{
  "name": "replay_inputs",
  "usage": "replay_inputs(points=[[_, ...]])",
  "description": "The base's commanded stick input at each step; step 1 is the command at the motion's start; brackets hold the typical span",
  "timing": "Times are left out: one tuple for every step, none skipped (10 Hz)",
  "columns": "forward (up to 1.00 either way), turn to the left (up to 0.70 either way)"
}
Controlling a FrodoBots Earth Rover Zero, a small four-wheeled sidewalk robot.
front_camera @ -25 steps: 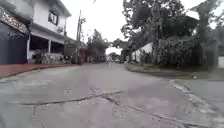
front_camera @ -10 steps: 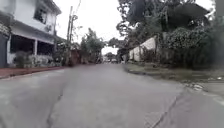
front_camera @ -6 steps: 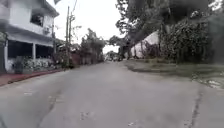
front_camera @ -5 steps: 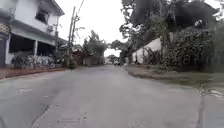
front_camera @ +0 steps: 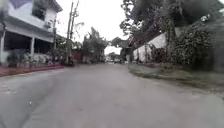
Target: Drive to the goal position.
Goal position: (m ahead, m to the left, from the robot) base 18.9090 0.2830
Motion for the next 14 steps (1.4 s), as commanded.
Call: replay_inputs(points=[[1.00, 0.00], [1.00, 0.00], [1.00, 0.00], [1.00, 0.00], [1.00, 0.00], [1.00, 0.00], [1.00, 0.00], [1.00, 0.00], [1.00, 0.00], [1.00, 0.00], [1.00, 0.00], [1.00, 0.00], [1.00, -0.19], [1.00, -0.40]])
